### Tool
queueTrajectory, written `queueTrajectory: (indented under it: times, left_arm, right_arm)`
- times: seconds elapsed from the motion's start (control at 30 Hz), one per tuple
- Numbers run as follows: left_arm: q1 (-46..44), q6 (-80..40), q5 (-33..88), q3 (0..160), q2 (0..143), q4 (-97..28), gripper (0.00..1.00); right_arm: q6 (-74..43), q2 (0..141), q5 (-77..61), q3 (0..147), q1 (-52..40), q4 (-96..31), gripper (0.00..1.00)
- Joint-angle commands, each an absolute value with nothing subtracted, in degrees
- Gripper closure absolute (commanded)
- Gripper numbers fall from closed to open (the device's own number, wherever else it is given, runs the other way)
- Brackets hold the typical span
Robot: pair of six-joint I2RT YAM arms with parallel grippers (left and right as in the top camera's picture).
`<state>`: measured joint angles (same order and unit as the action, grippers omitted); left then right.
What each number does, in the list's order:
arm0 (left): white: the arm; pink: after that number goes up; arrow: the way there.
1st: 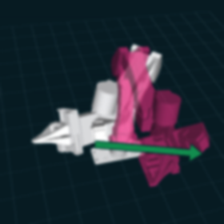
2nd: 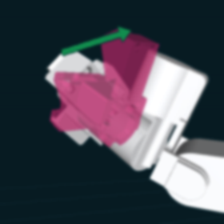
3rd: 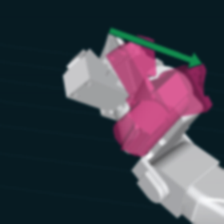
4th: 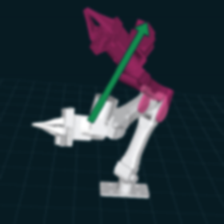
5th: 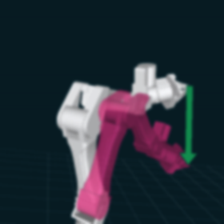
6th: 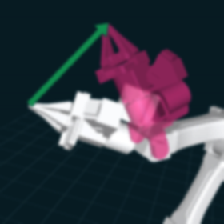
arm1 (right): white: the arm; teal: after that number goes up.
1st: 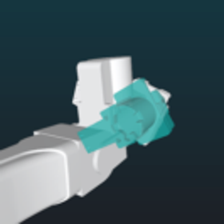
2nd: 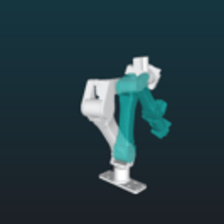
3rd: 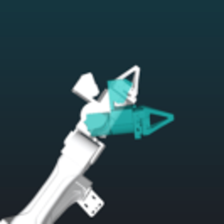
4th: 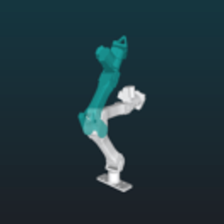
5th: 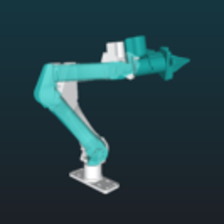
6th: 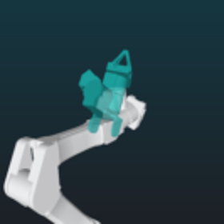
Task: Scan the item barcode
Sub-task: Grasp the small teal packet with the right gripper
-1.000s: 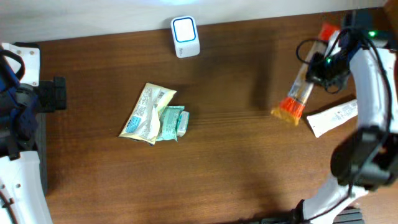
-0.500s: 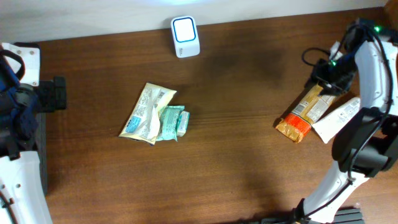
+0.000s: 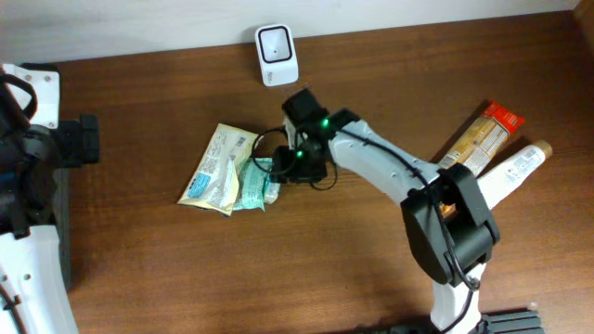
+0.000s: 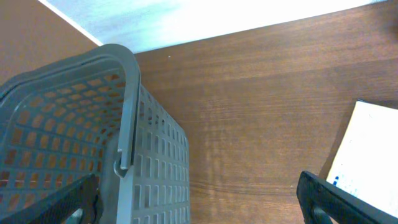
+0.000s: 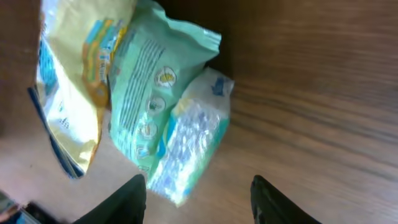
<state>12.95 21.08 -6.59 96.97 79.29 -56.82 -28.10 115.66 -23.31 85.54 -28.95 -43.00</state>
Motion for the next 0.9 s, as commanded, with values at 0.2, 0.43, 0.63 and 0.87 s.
queueTrajectory:
  times: [0.2, 0.43, 0.63, 0.87]
  left_arm:
    - [13.2, 21.8, -6.2, 97.5, 79.1, -56.8, 0.01]
    - [13.2, 21.8, -6.2, 97.5, 79.1, -56.8, 0.01]
    - [13.2, 21.8, -6.2, 97.5, 79.1, -57.0, 0.01]
    - [13.2, 21.8, -6.2, 97.5, 79.1, -58.2, 0.01]
  right_arm:
    - [-33.6, 115.2, -16.8, 82.7, -33.9, -38.4, 0.45]
    - [-33.5, 118.3, -17.6, 82.6, -33.9, -38.8, 0.60]
    - [-30.6, 117.7, -25.2, 82.9, -29.7, -41.8, 0.96]
    - [-9.4, 108.7, -70.7, 83.0, -14.2, -41.5, 0.96]
